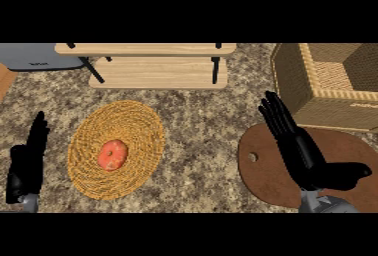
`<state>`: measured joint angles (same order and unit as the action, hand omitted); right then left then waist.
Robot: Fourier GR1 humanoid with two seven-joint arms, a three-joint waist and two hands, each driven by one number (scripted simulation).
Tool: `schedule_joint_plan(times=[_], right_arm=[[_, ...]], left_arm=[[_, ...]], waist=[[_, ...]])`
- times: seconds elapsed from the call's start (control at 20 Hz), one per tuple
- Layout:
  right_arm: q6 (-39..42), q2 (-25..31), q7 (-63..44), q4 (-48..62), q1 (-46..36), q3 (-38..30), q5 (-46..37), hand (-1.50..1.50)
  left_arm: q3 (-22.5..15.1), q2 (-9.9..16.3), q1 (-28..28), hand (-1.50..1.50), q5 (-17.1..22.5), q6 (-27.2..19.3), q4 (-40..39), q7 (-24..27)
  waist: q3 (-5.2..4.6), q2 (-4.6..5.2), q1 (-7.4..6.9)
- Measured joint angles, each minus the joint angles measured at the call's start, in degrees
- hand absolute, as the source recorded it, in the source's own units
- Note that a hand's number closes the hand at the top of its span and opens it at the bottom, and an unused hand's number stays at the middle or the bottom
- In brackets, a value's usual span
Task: Pick the lemon from the cutting board and place it in the basket
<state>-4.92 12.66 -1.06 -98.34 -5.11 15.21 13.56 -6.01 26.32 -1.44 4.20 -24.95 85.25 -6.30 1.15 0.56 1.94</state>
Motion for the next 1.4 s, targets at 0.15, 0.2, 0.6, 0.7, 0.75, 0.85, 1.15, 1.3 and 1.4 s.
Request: schedule_joint_plan(times=[0.15,0.2,0.6,0.7,0.75,0.85,1.15,1.3,1.4], right_arm=[[4.0,1.8,0.8,0.8,-2.0,-4.3,4.4,1.50],[5.9,2.5,1.4,1.3,-3.1,-5.7,6.2,1.50],[18.0,5.8,10.4,1.5,-4.5,-2.0,2.6,-1.50],[14.7,5.1,9.9,-0.1,-3.6,0.2,-2.8,-1.50],[13.4,5.3,9.2,-1.0,-3.2,1.3,-5.4,-1.50],[11.2,7.5,5.8,-2.9,-3.4,1.3,-9.8,-1.50],[10.4,21.4,-4.9,-6.8,-7.6,-4.6,-21.8,-1.50],[15.0,28.9,-11.1,-9.6,-10.4,-7.9,-22.6,-1.50],[19.5,33.7,-14.2,-11.3,-11.9,-10.6,-20.7,-1.50]], left_arm=[[-1.2,-1.3,0.3,0.00,1.4,2.6,-1.4,-1.6],[-2.0,-2.5,0.3,0.00,2.0,3.3,-2.3,-2.2],[-5.0,-5.6,-2.8,0.00,8.1,11.8,-4.3,-4.9],[-4.6,-5.6,-3.3,0.00,8.7,13.1,-4.7,-4.1],[-4.3,-5.4,-3.4,0.00,9.2,13.6,-4.6,-4.7],[-4.1,-5.2,-3.7,0.00,9.6,14.2,-4.5,-4.8],[-3.9,-5.1,-4.9,0.00,9.7,14.5,-3.9,-4.8],[-3.7,-5.0,-5.3,0.00,9.8,14.7,-3.5,-5.0],[-3.6,-5.0,-5.5,0.00,9.9,15.2,-3.5,-4.6]], waist=[[-0.58,-0.19,-0.88],[-0.69,-0.15,-1.04],[-0.87,-0.55,-2.08],[-0.83,-0.74,-1.92],[-0.82,-0.82,-1.84],[-0.85,-0.99,-1.56],[-0.98,-1.40,-0.57],[-0.99,-1.39,-0.66],[-0.98,-1.37,-0.65]])
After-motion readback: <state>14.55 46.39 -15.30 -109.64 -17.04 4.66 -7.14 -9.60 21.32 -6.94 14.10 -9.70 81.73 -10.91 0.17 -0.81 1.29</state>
